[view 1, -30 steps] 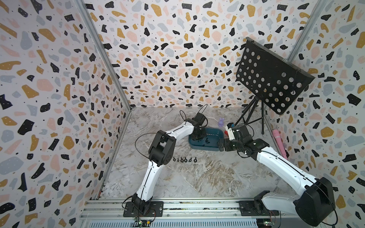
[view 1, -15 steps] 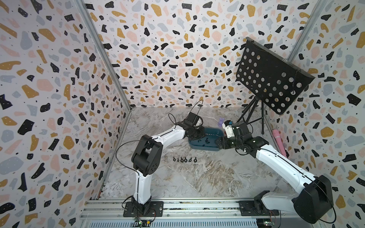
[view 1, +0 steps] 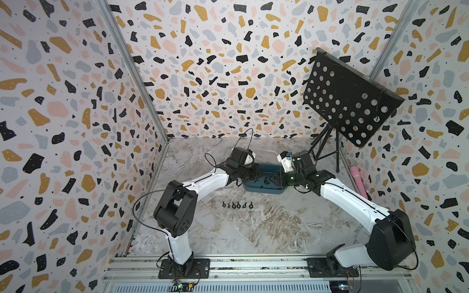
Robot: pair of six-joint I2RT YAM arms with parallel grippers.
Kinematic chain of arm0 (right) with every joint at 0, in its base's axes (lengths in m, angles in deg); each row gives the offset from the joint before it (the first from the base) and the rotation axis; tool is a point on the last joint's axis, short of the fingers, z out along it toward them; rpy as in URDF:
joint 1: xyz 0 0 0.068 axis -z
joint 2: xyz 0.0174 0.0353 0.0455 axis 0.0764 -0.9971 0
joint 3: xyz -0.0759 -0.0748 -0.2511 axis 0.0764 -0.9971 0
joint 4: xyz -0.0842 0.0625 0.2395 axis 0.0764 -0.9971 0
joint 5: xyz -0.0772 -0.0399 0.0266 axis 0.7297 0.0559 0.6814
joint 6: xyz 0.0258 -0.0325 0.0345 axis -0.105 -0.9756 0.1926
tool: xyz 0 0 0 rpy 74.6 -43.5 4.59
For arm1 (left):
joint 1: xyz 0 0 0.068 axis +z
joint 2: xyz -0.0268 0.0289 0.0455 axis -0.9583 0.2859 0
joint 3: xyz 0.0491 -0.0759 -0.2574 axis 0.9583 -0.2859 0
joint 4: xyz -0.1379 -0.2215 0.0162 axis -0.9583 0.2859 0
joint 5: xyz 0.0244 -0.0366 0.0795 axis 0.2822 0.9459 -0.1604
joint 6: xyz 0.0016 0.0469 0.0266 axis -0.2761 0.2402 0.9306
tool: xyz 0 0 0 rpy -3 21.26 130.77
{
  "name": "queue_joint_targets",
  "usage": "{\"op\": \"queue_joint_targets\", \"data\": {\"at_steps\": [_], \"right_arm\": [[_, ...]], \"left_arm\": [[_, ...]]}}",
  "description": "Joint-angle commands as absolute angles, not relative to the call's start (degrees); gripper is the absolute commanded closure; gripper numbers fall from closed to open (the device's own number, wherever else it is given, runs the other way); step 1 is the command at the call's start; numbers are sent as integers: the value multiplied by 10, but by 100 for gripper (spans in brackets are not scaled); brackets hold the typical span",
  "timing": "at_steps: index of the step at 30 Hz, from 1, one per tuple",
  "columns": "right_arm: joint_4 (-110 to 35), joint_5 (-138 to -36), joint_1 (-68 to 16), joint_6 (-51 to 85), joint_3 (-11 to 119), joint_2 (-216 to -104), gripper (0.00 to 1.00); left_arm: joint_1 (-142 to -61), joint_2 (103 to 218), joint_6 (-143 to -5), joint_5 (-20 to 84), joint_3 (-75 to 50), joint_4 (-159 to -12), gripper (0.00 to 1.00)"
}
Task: Take out the wing nut from the storage box
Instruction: Pick up the wing nut from the storage box.
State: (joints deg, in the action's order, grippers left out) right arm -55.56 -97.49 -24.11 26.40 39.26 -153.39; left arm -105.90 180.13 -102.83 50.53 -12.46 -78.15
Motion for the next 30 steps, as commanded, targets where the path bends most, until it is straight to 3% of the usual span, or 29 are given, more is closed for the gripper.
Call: {"op": "queue_joint_targets", "data": {"at_steps": [1,8,30], "right_arm": [[-518,-996,-236,290,407,-1529,67],[-452,-989,-230,322,399,-1544,69],[-382,-998,-223,373,400,-1589,76]], "left_arm": [[-1050,1783,-1094,531,-144,-845,100],[-1044,1781,-1192,547,-162,-890,100],[-1044,1770,-1294,566,-182,-948,100]]}}
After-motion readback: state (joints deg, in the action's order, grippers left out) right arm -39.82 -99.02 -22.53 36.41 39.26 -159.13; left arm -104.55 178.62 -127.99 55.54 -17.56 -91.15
